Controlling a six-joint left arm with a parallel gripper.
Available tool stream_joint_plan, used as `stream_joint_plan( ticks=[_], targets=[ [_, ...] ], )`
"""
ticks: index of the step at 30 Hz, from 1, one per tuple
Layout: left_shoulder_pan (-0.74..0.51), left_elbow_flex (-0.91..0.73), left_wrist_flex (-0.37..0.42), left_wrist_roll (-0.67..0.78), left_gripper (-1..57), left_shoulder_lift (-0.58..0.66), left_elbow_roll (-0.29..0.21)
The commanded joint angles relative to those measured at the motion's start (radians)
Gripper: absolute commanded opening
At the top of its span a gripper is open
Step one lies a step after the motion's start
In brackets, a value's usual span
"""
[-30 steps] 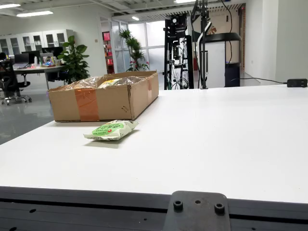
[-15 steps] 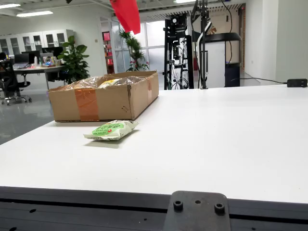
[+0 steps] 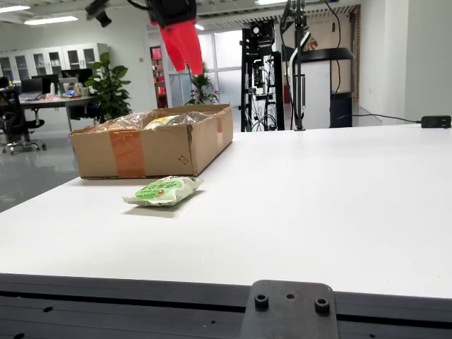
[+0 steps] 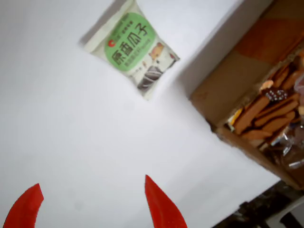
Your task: Grasp a snack and put it in the bin.
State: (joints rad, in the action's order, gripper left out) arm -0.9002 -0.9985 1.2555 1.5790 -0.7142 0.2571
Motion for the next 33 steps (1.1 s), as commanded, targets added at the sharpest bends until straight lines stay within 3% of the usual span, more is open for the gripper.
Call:
stream_joint_plan(
  ticks=[1,8,15,33],
  targets=[
    [0.022,0.057,0.005,-0.008,41.2,-0.082,-0.017],
    [0.074,0.08,0.027,-0.008,42.8,-0.174,-0.068],
    [0.144,0.024,0.042,-0.008,44.0,-0.182,-0.107],
    [0.257,-0.006,0.047,-0.008,44.3,-0.176,-0.121]
  ],
)
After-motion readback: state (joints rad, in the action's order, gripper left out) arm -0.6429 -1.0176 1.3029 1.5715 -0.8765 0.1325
